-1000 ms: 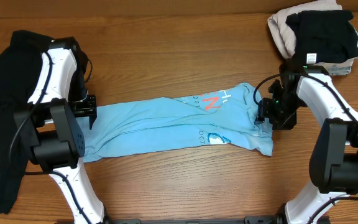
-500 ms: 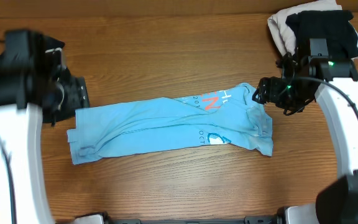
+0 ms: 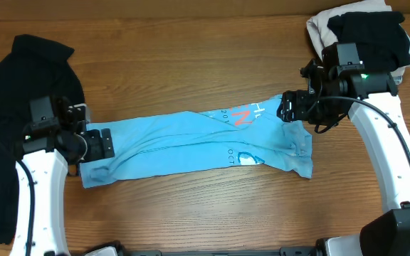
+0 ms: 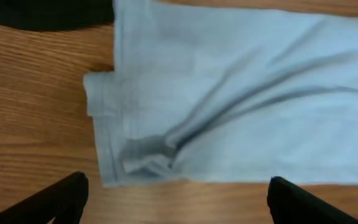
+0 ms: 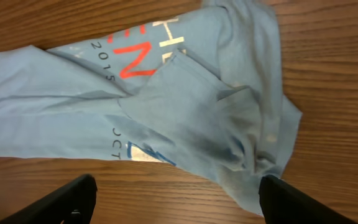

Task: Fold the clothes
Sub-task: 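Grasp the strip's left end with the left gripper and lift it, then fold the left end over toward the right gripper with the left gripper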

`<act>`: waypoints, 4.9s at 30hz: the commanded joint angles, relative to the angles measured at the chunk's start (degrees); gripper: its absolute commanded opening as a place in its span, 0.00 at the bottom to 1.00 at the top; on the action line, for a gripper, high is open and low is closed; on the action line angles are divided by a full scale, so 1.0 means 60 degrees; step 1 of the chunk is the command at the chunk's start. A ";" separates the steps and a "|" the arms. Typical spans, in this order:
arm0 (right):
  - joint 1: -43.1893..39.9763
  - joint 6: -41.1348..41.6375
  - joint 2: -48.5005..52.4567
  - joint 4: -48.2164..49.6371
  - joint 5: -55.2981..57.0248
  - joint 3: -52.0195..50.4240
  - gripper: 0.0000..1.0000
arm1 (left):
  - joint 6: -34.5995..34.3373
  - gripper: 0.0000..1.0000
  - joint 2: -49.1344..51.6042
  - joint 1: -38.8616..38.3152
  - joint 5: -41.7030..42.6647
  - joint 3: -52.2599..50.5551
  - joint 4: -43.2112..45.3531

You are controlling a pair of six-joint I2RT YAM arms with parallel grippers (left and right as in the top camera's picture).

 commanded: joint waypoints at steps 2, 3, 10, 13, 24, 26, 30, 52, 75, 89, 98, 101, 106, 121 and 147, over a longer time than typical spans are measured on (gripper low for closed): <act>0.0004 -0.0058 -0.0036 0.0095 0.0306 0.0153 0.90 | 0.0441 0.96 0.0612 0.0528 0.0226 -0.0113 0.1009; 0.0004 -0.0062 -0.0036 0.0120 0.0310 0.0153 0.90 | 0.0543 0.96 0.0849 0.0597 0.0055 -0.0168 0.1308; 0.0000 -0.0058 -0.0036 0.0117 0.0965 0.0153 0.94 | 0.1603 0.99 0.2681 0.0718 -0.0331 -0.0237 0.2138; 0.0000 -0.0058 -0.0036 0.0117 0.0991 0.0153 0.95 | 0.1679 0.98 0.3104 0.0718 -0.0291 -0.0237 0.2036; 0.0000 -0.0058 -0.0036 0.0113 0.1435 0.0153 0.95 | 0.2135 0.96 0.4240 0.0718 -0.0543 -0.0237 0.2131; 0.0000 -0.0058 -0.0036 0.0113 0.1497 0.0149 0.95 | 0.2084 0.93 0.4524 0.0718 -0.0535 -0.0237 0.2084; 0.0000 -0.0058 -0.0036 0.0113 0.1559 0.0149 0.95 | 0.2051 0.84 0.4991 0.0667 0.0138 -0.0237 0.1840; 0.0011 0.0058 -0.0036 -0.0270 0.1016 0.0149 0.93 | 0.1319 0.04 0.4841 0.0732 -0.0197 0.3166 -0.0860; 0.0011 0.0051 -0.0033 -0.0302 0.1027 0.0131 0.95 | 0.2277 0.10 0.4907 -0.3938 0.1581 0.6102 -0.2769; 0.0011 0.0044 -0.0033 -0.0189 0.1137 0.0124 0.97 | 0.1738 1.00 0.5548 -0.6382 0.2320 0.6102 -0.1759; 0.0011 0.0044 -0.0033 -0.0157 0.1133 0.0124 0.99 | 0.2051 1.00 0.5548 -0.5931 0.2109 0.6084 -0.2233; 0.0011 0.0047 -0.0033 -0.0084 0.1129 0.0124 0.99 | 0.2827 1.00 0.5672 -0.5748 0.1789 0.5836 -0.1701; 0.0011 0.0047 -0.0033 -0.0022 0.1129 0.0124 0.99 | 0.4014 1.00 0.6510 -0.5741 0.1829 0.5479 -0.0510; 0.0011 0.0047 -0.0033 0.0120 0.1133 0.0124 1.00 | 0.4277 0.91 0.7781 -0.5730 0.1792 0.5493 0.0321; 0.0007 0.0047 -0.0033 0.0419 0.1133 -0.0339 1.00 | 0.3599 0.43 0.8029 -0.4874 0.2892 0.6532 -0.1169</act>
